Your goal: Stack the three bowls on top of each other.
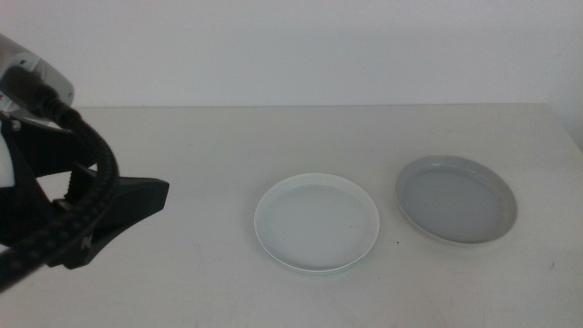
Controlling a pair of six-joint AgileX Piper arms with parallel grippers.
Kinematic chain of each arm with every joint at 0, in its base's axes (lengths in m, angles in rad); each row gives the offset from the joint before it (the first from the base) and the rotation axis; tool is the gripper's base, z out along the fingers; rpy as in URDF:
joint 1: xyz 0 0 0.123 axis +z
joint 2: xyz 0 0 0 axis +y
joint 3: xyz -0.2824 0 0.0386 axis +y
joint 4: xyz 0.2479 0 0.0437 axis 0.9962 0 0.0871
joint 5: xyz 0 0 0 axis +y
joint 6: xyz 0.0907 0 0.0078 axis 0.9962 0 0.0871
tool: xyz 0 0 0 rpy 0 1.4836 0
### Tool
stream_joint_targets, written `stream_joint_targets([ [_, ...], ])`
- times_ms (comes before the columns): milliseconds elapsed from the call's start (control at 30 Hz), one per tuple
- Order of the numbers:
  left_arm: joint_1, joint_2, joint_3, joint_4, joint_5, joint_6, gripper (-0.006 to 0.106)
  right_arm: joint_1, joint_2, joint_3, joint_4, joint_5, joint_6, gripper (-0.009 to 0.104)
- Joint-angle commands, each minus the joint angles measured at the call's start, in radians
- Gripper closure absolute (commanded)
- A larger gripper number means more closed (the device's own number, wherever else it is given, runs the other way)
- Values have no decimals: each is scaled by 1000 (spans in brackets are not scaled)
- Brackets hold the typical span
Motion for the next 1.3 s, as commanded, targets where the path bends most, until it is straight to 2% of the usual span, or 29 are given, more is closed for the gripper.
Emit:
stream_joint_targets([
  [0, 2, -6, -27, -20, -53, -4, -5, -7, -11, -40, -1, -45, -8, 39],
  [167, 2, -6, -27, -20, -53, -4, -5, -7, 94, -273, 7, 187, -8, 39],
  [333, 2, -6, -27, -20, -53, -4, -5, -7, 289, -557, 8, 427, -8, 39],
  [433, 2, -6, -27, -20, -53, -4, -5, -7, 433, -726, 13, 517, 5, 39],
  [500, 2, -6, -27, -20, -53, -4, -5, -7, 547, -835, 37, 601, 57, 39],
  [633, 2, -6, -27, -20, -53, -4, -5, -7, 787, -1042, 38, 754, 214, 39],
  [733, 2, -6, -27, -20, -53, -4, -5, -7, 944, -1154, 27, 787, 234, 39],
  [933, 2, -6, -27, -18, -53, -4, -5, -18, 1213, -1260, 32, 755, 203, 39],
  [1067, 2, -6, -27, -19, -53, -4, -5, -95, 1407, -1340, 92, 758, 113, 39],
  [1267, 2, -6, -27, -19, -53, -4, -5, -162, 1730, -1515, 87, 813, 56, 39],
])
